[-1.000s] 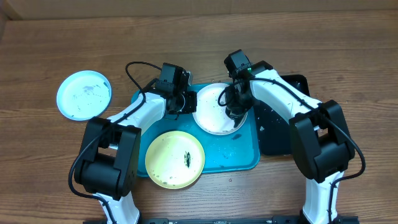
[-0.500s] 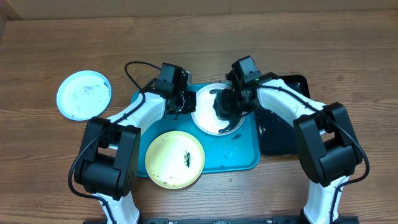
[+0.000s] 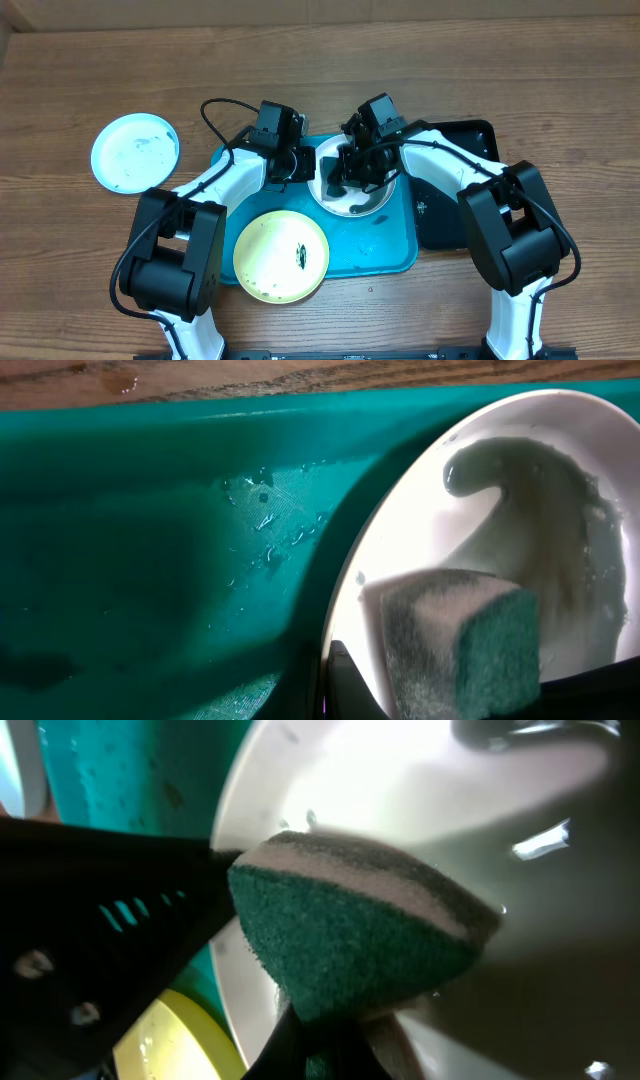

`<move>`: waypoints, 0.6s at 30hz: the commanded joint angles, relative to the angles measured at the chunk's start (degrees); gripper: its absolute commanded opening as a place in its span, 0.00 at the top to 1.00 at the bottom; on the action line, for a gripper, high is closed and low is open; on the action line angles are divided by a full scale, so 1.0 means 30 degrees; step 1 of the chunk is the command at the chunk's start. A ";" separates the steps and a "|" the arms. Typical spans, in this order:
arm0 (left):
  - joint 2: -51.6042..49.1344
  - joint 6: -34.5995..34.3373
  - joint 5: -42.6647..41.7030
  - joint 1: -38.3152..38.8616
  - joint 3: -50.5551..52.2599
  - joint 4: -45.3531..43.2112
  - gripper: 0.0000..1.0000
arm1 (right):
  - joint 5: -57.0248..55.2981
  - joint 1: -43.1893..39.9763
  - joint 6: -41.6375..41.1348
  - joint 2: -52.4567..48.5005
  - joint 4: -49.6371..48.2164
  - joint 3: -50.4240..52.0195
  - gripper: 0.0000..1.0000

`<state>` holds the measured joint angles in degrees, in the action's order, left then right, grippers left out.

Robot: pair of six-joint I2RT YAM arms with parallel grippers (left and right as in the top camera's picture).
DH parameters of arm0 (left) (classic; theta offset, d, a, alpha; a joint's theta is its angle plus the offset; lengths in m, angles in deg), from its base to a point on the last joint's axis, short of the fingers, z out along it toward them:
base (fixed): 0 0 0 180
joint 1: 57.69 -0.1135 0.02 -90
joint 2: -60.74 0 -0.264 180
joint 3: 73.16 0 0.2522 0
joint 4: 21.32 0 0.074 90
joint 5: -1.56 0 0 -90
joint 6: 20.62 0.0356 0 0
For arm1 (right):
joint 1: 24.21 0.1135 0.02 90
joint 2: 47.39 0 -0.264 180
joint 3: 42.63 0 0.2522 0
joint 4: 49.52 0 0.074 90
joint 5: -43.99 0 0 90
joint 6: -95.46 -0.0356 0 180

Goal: Clean dirty plates on tray and stack at the side
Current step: 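Scrub the white plate with the sponge in the right gripper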

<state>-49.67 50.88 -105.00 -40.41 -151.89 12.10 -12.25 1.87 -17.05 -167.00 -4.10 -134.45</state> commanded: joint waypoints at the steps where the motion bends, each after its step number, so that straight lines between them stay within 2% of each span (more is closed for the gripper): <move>1: -0.0182 -0.0131 -0.0350 0.0248 0.0066 -0.0095 0.96 | 0.0568 -0.0182 -0.0095 -0.0211 0.0131 -0.0648 0.96; 7: -0.0182 -0.0124 -0.0350 0.0248 -0.0022 -0.0080 0.96 | -0.3789 0.0634 -0.0576 -0.0299 0.0328 -0.0597 0.96; 18: -0.0182 -0.0131 -0.0350 0.0248 -0.0022 -0.0080 0.96 | -0.6280 0.2164 -0.1100 -0.1209 0.0175 -0.0590 0.96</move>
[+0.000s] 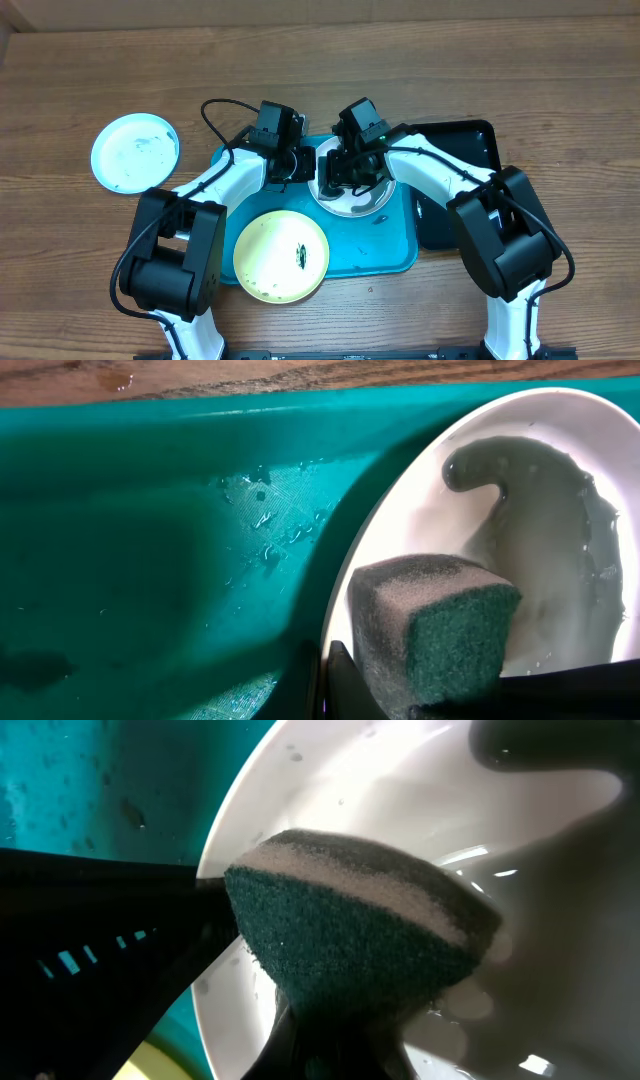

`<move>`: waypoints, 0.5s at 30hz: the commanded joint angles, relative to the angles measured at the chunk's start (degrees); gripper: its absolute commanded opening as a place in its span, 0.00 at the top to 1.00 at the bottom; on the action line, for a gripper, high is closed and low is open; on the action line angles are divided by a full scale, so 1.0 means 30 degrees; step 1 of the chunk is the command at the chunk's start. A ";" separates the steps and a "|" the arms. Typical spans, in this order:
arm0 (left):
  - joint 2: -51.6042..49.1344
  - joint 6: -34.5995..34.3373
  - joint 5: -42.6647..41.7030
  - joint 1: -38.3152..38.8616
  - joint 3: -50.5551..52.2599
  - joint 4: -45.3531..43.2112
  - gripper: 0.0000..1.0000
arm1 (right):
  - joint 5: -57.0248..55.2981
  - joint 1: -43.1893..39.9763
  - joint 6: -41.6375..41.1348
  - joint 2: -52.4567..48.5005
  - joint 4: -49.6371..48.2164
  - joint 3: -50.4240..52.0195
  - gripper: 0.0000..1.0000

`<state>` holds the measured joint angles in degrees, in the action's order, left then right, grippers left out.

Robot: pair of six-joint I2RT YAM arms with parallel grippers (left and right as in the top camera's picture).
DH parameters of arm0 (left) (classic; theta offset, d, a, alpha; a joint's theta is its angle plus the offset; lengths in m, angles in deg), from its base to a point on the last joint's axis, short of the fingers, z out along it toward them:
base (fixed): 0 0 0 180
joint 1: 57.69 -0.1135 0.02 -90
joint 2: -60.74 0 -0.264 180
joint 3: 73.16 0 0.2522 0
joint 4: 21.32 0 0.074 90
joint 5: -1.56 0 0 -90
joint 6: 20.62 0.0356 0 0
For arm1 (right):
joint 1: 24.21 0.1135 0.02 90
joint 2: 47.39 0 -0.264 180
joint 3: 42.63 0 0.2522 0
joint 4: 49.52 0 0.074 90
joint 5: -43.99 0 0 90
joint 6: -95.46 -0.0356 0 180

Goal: Clean dirty plates on tray and stack at the side
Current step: 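Scrub the white plate with the sponge in the right gripper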

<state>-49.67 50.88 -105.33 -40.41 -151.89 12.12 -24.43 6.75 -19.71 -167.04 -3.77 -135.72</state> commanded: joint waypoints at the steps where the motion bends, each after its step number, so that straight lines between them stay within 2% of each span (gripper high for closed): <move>1: -0.0182 -0.0131 -0.0240 0.0248 -0.0022 -0.0087 0.96 | -0.2674 0.0554 -0.0204 -0.1246 0.0109 -0.0168 0.96; 7: -0.0182 -0.0124 -0.0233 0.0248 -0.0022 -0.0073 0.96 | -0.5574 -0.0299 -0.0189 -0.0758 0.1311 -0.0597 0.96; 15: -0.0182 -0.0124 -0.0226 0.0248 -0.0022 -0.0080 0.96 | -0.6171 -0.2025 -0.0095 -0.0022 0.4401 -0.2390 0.96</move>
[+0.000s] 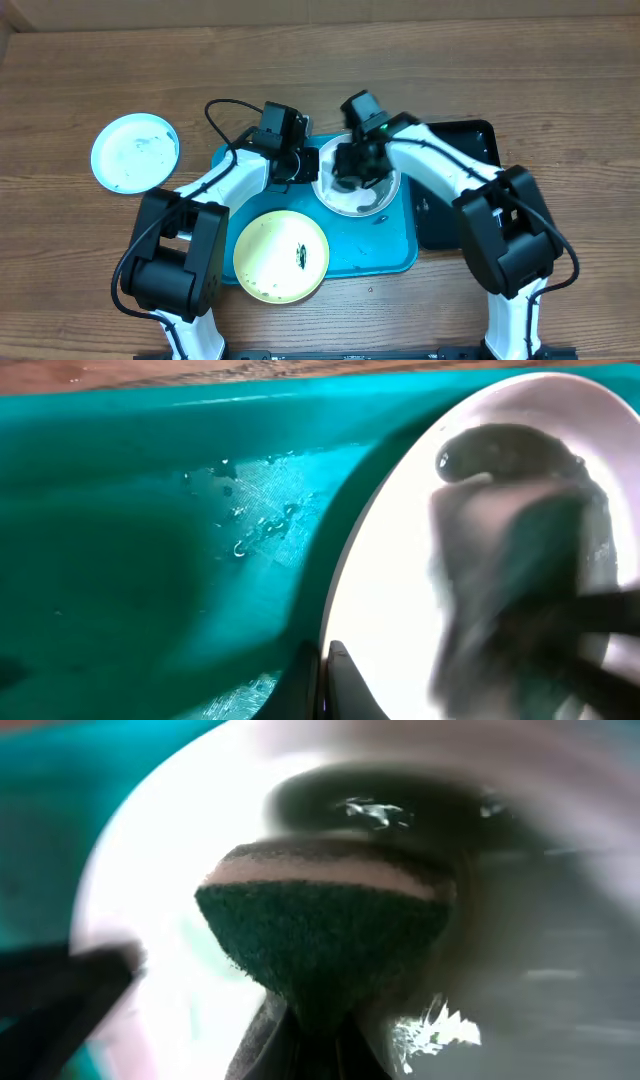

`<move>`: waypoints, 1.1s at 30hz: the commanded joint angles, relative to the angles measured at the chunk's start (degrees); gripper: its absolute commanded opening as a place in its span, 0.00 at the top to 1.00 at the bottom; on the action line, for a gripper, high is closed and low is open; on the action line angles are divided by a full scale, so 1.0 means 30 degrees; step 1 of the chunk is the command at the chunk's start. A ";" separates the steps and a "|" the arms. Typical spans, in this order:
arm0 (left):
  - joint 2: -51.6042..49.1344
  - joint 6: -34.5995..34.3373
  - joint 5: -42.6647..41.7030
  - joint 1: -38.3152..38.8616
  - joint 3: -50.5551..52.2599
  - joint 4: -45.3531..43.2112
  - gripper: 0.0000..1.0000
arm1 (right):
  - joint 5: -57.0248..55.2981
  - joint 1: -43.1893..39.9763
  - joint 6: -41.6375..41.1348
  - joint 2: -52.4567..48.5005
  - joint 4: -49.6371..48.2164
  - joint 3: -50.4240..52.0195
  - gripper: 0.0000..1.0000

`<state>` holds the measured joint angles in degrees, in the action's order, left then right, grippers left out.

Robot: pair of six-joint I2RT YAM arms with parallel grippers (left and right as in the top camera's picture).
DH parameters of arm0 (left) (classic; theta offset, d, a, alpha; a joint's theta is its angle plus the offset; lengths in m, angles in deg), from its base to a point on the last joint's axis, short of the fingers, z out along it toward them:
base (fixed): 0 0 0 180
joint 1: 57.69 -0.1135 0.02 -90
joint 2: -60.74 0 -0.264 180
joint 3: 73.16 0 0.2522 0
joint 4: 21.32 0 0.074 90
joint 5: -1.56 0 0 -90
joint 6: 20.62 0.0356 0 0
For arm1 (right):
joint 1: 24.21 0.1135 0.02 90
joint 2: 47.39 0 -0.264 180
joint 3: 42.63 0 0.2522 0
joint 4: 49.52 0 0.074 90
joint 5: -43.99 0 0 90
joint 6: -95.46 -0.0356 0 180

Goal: Clean dirty plates on tray and stack at the side
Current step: 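Scrub the white plate with the sponge in the right gripper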

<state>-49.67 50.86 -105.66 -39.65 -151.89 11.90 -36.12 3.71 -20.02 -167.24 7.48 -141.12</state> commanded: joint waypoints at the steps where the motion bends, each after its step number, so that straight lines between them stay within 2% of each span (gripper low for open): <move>1: -0.0182 -0.0117 -0.0117 -0.0007 -0.0022 -0.0007 0.96 | -0.2266 -0.1078 0.0058 0.0051 0.0998 -0.0801 0.96; 5: -0.0182 -0.0117 -0.0117 -0.0007 -0.0022 -0.0007 0.96 | -0.0794 -0.1042 0.0364 0.0095 0.2222 -0.1741 0.96; 9: -0.0182 -0.0117 -0.0117 -0.0007 -0.0022 -0.0007 0.96 | 0.3840 -0.1020 0.0714 0.0124 0.2273 -0.1872 0.96; 15: -0.0182 -0.0117 -0.0124 -0.0007 -0.0022 -0.0007 0.96 | 0.4721 -0.0561 0.1005 0.0124 0.2535 -0.1763 0.96; 18: -0.0182 -0.0117 -0.0124 -0.0007 -0.0022 -0.0007 0.96 | 0.3898 0.0000 0.1042 0.0124 0.3038 -0.1756 0.96; 26: -0.0182 -0.0117 -0.0124 -0.0007 -0.0022 -0.0007 0.96 | -0.2463 0.1953 0.0984 0.0102 0.4524 -0.1749 0.96; 33: -0.0182 -0.0117 -0.0124 -0.0007 -0.0022 0.0000 0.96 | -0.5078 0.1821 0.0984 0.0102 0.5209 -0.1749 0.96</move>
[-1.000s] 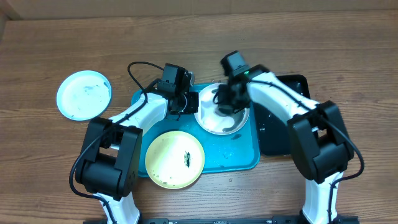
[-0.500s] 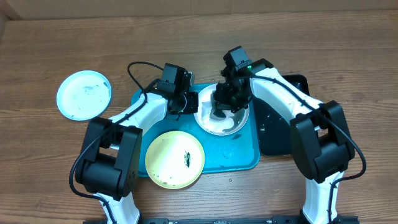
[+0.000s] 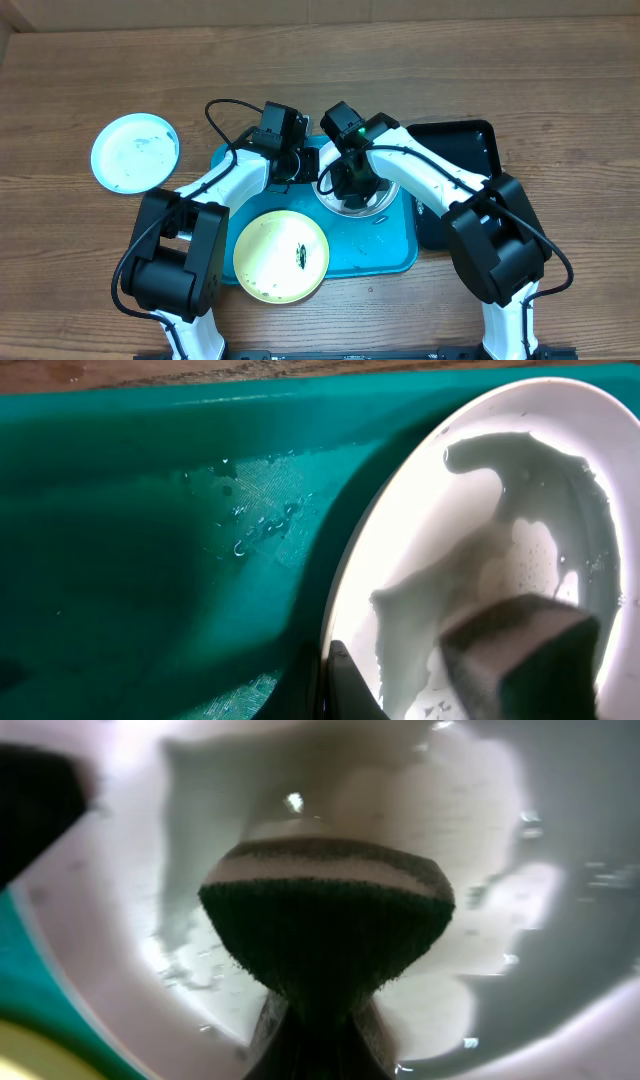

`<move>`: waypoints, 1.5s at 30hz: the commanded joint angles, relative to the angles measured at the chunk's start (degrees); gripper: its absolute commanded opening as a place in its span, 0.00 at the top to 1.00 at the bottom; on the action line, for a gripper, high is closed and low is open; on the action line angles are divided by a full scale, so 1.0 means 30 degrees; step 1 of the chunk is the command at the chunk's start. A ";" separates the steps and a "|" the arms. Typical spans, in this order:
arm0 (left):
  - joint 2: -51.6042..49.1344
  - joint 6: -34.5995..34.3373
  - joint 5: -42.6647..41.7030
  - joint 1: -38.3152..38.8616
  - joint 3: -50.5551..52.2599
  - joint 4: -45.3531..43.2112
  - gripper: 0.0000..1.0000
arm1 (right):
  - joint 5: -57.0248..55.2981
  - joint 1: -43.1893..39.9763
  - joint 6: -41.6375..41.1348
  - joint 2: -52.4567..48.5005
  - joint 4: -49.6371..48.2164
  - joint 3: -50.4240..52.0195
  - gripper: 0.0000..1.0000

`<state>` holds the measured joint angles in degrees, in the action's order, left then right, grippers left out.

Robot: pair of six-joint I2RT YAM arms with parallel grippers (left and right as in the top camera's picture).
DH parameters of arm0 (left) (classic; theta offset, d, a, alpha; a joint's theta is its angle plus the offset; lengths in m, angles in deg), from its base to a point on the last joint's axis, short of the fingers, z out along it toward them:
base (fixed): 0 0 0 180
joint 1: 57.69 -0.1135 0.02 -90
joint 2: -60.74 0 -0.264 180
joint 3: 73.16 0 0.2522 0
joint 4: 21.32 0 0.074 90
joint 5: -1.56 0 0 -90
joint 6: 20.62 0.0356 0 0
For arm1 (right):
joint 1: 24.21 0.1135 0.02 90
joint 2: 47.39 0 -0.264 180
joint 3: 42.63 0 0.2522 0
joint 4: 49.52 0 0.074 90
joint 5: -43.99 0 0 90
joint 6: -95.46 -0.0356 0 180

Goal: Clean dirty plates on tray and stack at the side
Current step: 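Scrub the white plate with the sponge in the right gripper, then return the sponge to the black tray and open the right gripper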

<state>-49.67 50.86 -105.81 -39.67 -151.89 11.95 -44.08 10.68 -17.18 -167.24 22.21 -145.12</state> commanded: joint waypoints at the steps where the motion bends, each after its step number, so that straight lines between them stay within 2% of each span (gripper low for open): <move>1: -0.0182 -0.0117 -0.0073 0.0000 -0.0022 -0.0015 0.96 | -0.2754 -0.0656 0.0036 0.0102 0.0466 -0.0415 0.96; 5: -0.0182 -0.0117 -0.0073 0.0000 -0.0022 -0.0022 0.96 | -0.2812 -0.1399 0.0073 0.0109 0.0699 -0.0503 0.96; 9: -0.0182 -0.0117 -0.0073 0.0000 -0.0022 -0.0029 0.96 | 0.0401 -0.1923 0.1647 0.0131 0.0583 -0.1559 0.96; 13: -0.0182 -0.0117 -0.0073 0.0000 -0.0022 -0.0022 0.96 | 0.2018 -0.2171 0.1785 0.0131 0.0962 -0.3636 0.96; 18: -0.0182 -0.0117 -0.0073 0.0000 -0.0022 -0.0015 0.96 | 0.2106 -0.2929 0.2040 0.0131 0.3104 -0.7118 0.96; 22: -0.0182 -0.0124 -0.0073 0.0000 -0.0022 -0.0022 0.96 | 0.1800 -0.4029 0.2725 0.0131 0.4991 -0.8371 0.96; 26: -0.0182 -0.0124 -0.0073 0.0000 -0.0022 -0.0022 0.96 | 0.0641 -0.5406 0.3599 0.0124 0.7140 -0.8204 0.96; 32: -0.0182 -0.0117 -0.0066 0.0000 -0.0022 -0.0022 0.96 | -0.3293 -0.7752 0.3636 0.0124 0.9697 -0.6987 0.96; 40: -0.0182 -0.0117 -0.0066 0.0007 -0.0022 -0.0022 0.96 | -0.3286 -0.9384 0.3723 0.0124 0.7759 -0.3599 0.96; 45: -0.0182 -0.0117 -0.0022 0.0000 -0.0022 -0.0022 0.96 | -0.3293 -0.9442 0.5217 0.0124 0.5960 -0.1741 0.96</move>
<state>-49.67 50.86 -105.81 -39.67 -151.89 11.95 -53.06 -17.64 -4.54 -167.48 41.51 -152.07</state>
